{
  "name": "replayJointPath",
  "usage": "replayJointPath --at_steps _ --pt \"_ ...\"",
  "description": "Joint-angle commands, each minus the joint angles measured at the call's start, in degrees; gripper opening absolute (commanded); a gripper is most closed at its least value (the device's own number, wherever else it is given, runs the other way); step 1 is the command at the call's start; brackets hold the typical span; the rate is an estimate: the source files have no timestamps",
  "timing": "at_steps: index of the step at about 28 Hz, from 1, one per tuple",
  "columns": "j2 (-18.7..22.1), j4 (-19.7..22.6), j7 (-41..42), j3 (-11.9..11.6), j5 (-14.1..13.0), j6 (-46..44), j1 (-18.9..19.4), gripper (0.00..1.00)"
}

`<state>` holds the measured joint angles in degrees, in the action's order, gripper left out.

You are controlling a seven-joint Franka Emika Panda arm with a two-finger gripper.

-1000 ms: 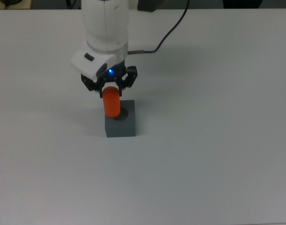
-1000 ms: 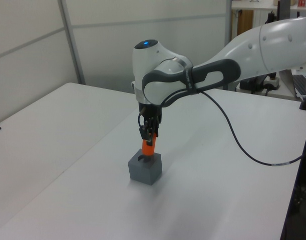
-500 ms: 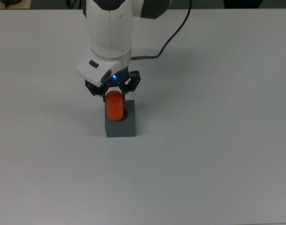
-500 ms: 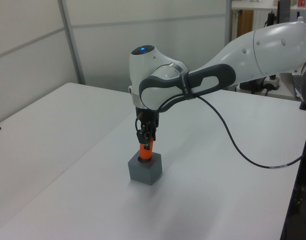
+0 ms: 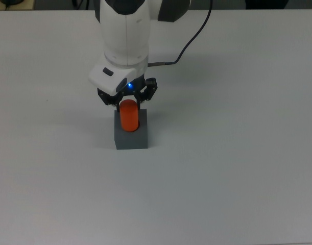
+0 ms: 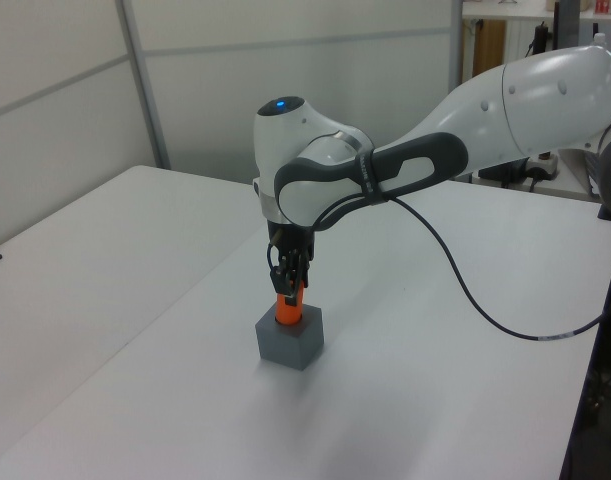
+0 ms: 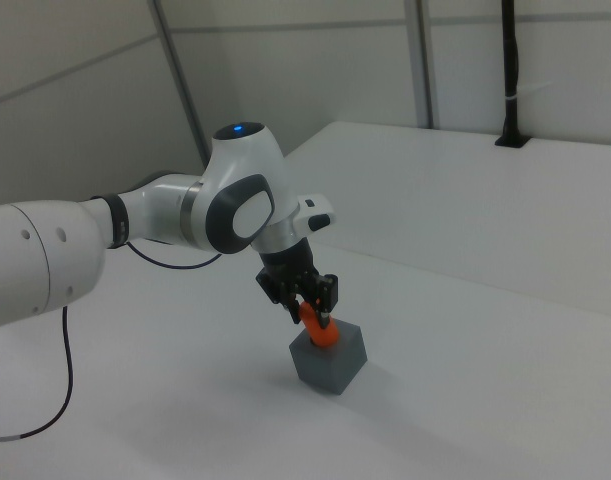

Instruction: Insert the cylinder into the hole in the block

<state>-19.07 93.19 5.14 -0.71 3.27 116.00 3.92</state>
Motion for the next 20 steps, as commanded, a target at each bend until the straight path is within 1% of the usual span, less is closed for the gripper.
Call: replayJointPath --at_steps 1,3,4,5,6,8,9,10,15,20 --pt "-0.6 -0.2 -1.5 -0.3 -0.5 -0.5 0.8 0.14" --pt "-0.6 0.1 -1.7 -0.3 -0.5 -0.5 0.8 0.16" --pt "-0.6 0.1 -1.7 -0.3 -0.5 -0.6 0.8 0.20" --pt "-0.6 0.1 -1.7 -0.3 -0.5 -0.6 0.8 0.27" --pt "-0.5 0.1 -1.8 -0.3 -0.5 -0.9 0.8 0.49" --pt "-0.5 0.0 -1.8 -0.3 -0.5 -1.3 0.8 0.76" --pt "-0.5 0.0 -1.9 -0.3 -0.6 -1.4 0.8 0.93" --pt "-0.5 0.0 -2.0 -0.3 -0.6 -1.4 0.8 1.00" --pt "-0.4 -0.3 -3.1 -0.4 -0.5 -1.4 0.8 1.00" --pt "0.9 -0.6 -5.4 -0.7 -0.6 -1.5 0.7 1.00"
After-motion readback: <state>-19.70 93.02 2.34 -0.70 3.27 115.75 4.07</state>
